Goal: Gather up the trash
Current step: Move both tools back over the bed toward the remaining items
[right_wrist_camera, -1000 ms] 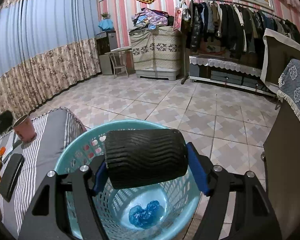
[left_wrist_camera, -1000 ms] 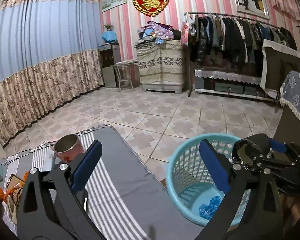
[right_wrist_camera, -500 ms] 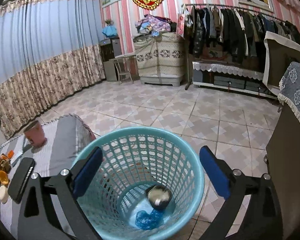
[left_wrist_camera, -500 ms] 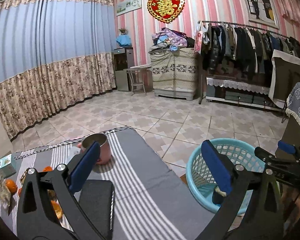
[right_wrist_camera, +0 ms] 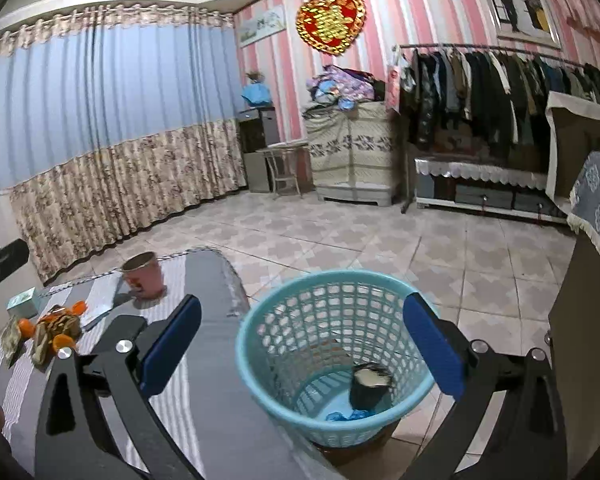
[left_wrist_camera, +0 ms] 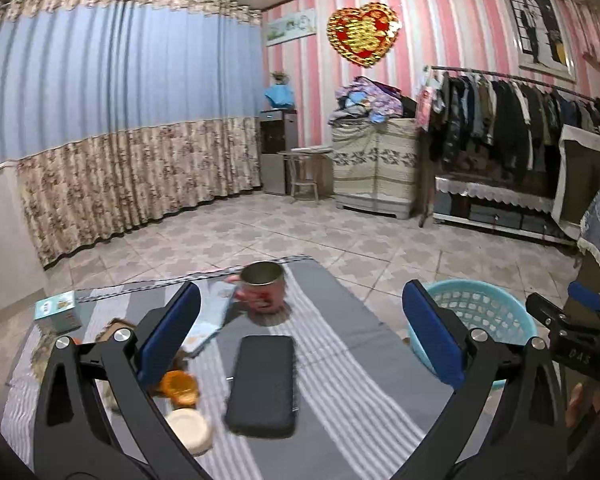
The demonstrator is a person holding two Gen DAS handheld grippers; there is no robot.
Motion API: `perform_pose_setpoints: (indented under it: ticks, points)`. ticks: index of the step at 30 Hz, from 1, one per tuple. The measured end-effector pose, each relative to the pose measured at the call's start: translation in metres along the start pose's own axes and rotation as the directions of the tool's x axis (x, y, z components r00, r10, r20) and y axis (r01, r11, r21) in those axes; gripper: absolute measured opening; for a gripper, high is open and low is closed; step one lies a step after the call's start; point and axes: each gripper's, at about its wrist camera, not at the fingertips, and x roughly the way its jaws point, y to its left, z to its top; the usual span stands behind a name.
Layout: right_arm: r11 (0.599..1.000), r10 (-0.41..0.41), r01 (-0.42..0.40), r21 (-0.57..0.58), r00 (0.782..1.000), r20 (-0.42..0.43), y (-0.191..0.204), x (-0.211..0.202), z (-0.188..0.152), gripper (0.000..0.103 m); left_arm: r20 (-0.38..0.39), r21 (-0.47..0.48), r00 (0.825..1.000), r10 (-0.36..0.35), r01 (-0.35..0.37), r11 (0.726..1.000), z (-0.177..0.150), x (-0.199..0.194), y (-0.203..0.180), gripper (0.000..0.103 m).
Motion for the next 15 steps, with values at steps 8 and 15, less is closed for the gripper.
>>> perform_pose_setpoints:
  ticks: [8,15]
  points:
    - [0.997,0.071,-0.071,-0.024,0.997,0.000,0.045,-0.013,-0.012,0.099,-0.002,-0.033,0.995,0.096,-0.096,0.995,-0.005,-0.031,0.055,0.098]
    - [0.989,0.117,-0.118,-0.085,0.993,-0.020,0.093,-0.013,-0.026,0.099,-0.019,-0.056,0.987,0.158,-0.159,0.986,-0.024,-0.045,0.109,0.098]
